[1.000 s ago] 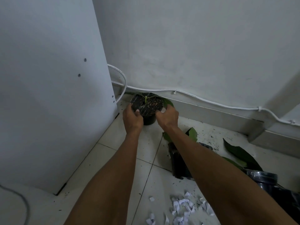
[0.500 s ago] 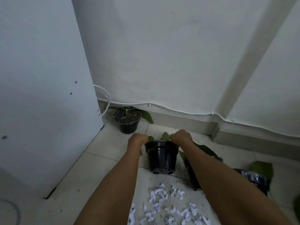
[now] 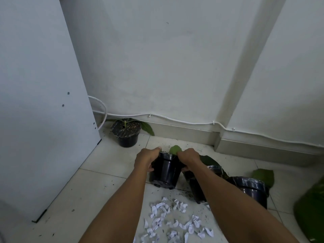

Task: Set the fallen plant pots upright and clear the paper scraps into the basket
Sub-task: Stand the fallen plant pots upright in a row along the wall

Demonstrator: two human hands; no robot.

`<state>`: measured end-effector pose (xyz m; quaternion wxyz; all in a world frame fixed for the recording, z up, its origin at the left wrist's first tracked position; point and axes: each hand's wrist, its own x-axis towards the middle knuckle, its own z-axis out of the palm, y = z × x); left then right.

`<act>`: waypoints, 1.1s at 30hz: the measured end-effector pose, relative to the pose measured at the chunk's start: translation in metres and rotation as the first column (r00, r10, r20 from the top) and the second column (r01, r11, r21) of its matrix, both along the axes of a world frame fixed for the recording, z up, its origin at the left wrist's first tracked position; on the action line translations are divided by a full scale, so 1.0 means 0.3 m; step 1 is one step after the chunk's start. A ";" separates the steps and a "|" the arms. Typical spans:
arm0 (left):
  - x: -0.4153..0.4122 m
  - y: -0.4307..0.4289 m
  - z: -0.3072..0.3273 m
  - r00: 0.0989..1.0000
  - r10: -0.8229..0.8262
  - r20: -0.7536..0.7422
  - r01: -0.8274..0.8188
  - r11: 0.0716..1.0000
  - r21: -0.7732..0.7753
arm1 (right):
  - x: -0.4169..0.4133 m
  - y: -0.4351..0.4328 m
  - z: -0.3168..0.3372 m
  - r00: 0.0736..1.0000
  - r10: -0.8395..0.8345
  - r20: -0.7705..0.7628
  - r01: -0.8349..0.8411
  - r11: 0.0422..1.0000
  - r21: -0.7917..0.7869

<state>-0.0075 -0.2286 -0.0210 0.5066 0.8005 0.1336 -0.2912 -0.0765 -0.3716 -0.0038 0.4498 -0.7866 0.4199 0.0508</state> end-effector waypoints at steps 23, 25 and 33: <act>0.119 -0.001 -0.108 0.970 0.137 0.200 -0.063 0.939 -0.337 | 0.127 0.020 -0.086 0.935 -0.297 0.193 0.295 0.955 0.040; 0.143 -0.013 -0.134 0.961 0.191 0.202 -0.107 0.925 -0.365 | 0.150 0.009 -0.111 0.927 -0.312 0.206 0.307 0.950 0.061; 0.225 -0.052 -0.218 0.923 0.298 0.244 -0.185 0.898 -0.399 | 0.237 -0.012 -0.172 0.899 -0.272 0.342 0.263 0.962 0.074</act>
